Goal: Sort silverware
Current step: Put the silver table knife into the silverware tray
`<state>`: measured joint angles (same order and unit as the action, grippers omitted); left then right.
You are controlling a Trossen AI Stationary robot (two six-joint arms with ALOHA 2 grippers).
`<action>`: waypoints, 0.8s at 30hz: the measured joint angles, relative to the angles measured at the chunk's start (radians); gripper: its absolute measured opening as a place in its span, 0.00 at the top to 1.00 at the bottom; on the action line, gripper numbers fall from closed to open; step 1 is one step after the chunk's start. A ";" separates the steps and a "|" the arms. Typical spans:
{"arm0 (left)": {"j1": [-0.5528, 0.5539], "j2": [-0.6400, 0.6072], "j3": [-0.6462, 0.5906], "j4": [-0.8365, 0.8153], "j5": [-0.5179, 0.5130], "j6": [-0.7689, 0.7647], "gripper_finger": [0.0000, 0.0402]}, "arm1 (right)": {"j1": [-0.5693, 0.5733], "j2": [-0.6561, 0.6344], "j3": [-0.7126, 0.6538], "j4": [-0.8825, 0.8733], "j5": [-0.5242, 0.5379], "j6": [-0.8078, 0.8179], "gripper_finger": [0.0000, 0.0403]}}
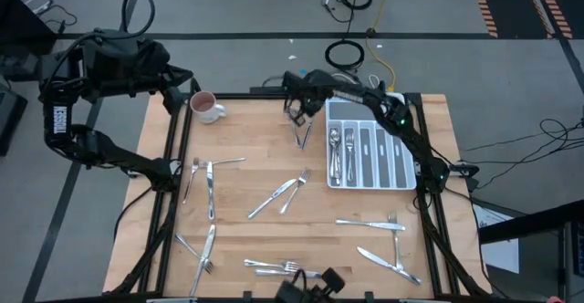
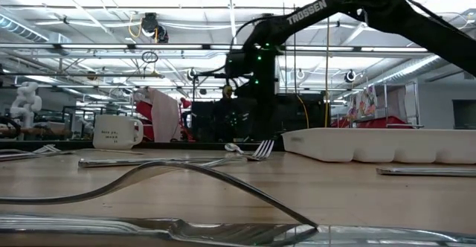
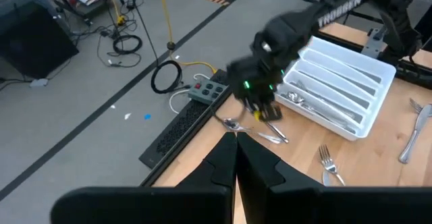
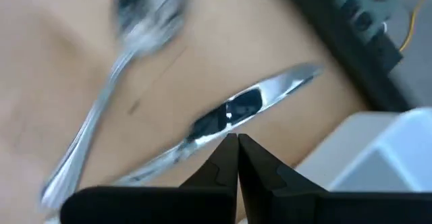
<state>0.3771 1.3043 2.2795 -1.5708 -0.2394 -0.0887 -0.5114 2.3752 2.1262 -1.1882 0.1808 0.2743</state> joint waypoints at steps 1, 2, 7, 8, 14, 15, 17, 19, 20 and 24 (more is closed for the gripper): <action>0.000 -0.002 0.000 0.000 0.000 0.000 0.97 | 0.013 0.002 0.000 0.001 -0.007 -0.002 1.00; 0.000 -0.004 0.000 0.000 0.000 0.000 0.97 | 0.024 0.004 0.000 0.005 -0.015 -0.002 1.00; 0.000 -0.019 0.000 0.000 0.000 -0.002 0.97 | 0.058 0.007 -0.015 0.020 -0.069 0.000 1.00; 0.000 -0.023 0.000 0.000 0.000 -0.003 0.97 | 0.063 0.007 -0.028 0.023 -0.074 0.005 1.00; 0.000 -0.046 0.000 0.000 0.001 -0.007 0.97 | 0.091 0.009 -0.117 0.043 -0.075 0.009 1.00; 0.000 -0.049 0.000 0.000 0.001 -0.007 0.97 | 0.095 0.009 -0.130 0.046 -0.070 0.010 1.00; 0.000 -0.052 0.000 0.000 0.002 -0.008 0.97 | 0.104 0.005 -0.145 0.054 -0.074 0.008 1.00; 0.000 -0.053 0.000 0.000 0.002 -0.007 0.97 | 0.112 0.005 -0.149 0.066 -0.068 -0.008 1.00; 0.000 -0.053 0.000 0.000 0.002 -0.006 0.97 | 0.115 0.005 -0.149 0.075 -0.068 -0.016 1.00; 0.000 -0.053 0.000 0.000 0.002 -0.002 0.97 | 0.136 0.005 -0.150 0.108 -0.085 -0.056 1.00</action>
<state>0.3771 1.2516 2.2795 -1.5711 -0.2376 -0.0903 -0.3754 2.3802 1.9766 -1.0798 0.0954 0.2180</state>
